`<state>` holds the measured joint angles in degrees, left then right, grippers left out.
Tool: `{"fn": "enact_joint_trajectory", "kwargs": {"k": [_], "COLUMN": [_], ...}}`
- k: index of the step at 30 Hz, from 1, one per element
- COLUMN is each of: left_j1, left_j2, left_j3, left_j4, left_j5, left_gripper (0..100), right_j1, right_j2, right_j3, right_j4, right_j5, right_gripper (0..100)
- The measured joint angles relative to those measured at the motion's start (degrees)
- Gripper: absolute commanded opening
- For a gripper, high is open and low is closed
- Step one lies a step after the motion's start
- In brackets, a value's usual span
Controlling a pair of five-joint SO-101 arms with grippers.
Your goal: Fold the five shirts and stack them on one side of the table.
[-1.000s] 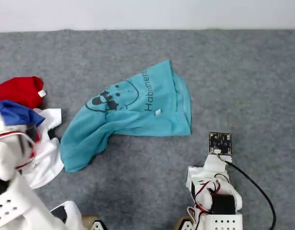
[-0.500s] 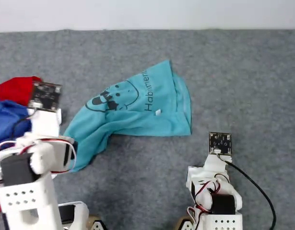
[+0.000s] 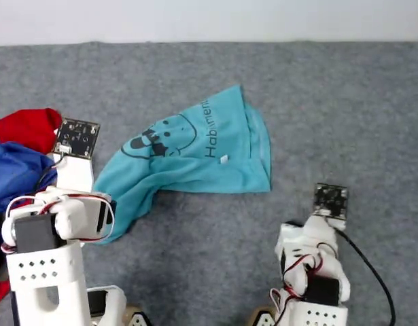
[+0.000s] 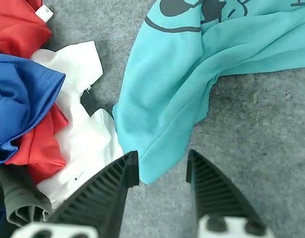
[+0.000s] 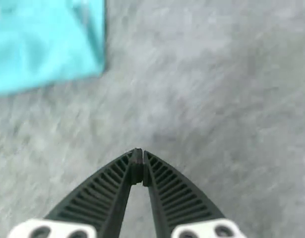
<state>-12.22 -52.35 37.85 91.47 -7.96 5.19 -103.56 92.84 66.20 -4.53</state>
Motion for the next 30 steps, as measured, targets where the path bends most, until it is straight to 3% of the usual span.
{"fn": "enact_joint_trajectory", "kwargs": {"k": [4, 8, 16, 20, 25, 30], "left_j1": [-5.3, -10.5, -13.8, -13.9, -13.9, -13.9], "left_j2": [0.0, 0.0, 0.0, 0.0, 0.0, 0.0], "left_j3": [0.0, 0.0, 0.0, 0.1, 2.5, 2.8], "left_j4": [-0.7, -1.2, -1.4, -1.4, -1.4, -1.4], "left_j5": [0.0, 0.0, 0.0, 0.0, 0.0, 0.0], "left_gripper": [16, 16, 16, 16, 16, 16], "right_j1": [-0.4, -2.6, -6.4, -8.4, -9.2, -11.7], "right_j2": [0.4, 10.4, 50.5, 67.5, 81.2, 92.7], "right_j3": [-9.4, -20.8, -48.0, -57.7, -64.0, -70.1], "right_j4": [-0.5, -0.5, -0.6, -0.7, -1.9, -2.0], "right_j5": [0.4, 0.4, -1.5, 3.3, 16.4, 17.4], "right_gripper": [0.8, 0.8, 0.8, 0.8, 1.2, 1.2]}}
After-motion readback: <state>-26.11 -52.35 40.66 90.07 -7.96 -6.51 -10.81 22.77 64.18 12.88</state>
